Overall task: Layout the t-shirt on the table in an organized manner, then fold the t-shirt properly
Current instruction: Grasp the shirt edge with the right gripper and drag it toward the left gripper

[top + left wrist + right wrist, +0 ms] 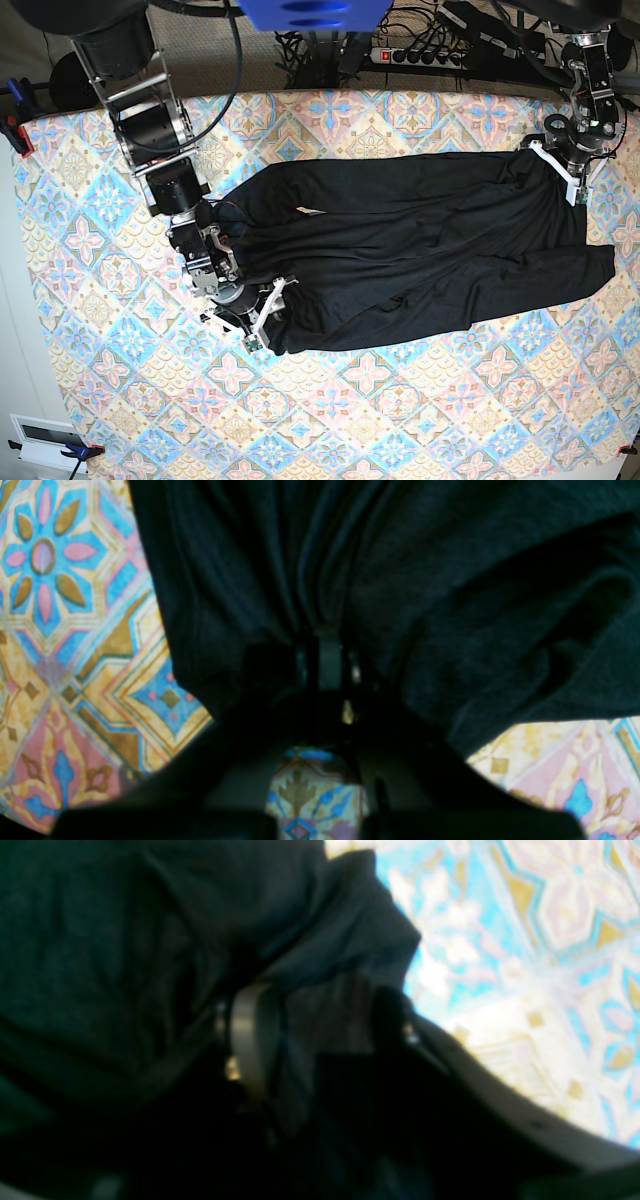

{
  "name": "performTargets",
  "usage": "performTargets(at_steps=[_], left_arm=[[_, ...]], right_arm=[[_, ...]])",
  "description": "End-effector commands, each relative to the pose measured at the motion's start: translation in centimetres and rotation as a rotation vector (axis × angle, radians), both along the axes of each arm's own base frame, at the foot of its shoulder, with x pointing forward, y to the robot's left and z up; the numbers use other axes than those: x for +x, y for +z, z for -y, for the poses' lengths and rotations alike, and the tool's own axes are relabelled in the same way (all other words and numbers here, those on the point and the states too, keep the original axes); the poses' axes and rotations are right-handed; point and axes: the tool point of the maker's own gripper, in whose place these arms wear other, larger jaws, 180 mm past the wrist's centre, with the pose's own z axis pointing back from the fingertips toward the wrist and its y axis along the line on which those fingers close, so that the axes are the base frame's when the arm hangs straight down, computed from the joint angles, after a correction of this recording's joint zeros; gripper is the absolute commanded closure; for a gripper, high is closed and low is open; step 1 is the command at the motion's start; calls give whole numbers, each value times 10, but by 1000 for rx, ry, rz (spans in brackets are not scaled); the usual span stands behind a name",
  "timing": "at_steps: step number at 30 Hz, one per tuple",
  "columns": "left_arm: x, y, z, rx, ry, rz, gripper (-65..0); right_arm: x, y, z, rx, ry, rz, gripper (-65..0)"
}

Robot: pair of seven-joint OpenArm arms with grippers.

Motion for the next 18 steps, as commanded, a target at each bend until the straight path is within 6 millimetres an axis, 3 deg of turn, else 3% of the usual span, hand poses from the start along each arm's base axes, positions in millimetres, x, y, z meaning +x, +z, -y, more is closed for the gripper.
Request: performTargets(at_steps=[1,6,9,13,16,18], left_arm=[[8,7,3,-14,-18,21,0],[26,17,1,-15,-6,65,0],[41,25,3,-20,-3,100,0],[59,34,9,-33,3,148,0],[66,39,10,-36,3,166,0],[70,41,10,-40,4,177,0]], right_arm=[[12,15,0,5,-3,30,-199],[13,16,0,8,-2,34,0],[15,23,-3,11,5,53,-5],[2,29,-19,42,41,89,0],[-1,47,-8,6,62,123,0],[-8,64,-15,4,92,157,0]])
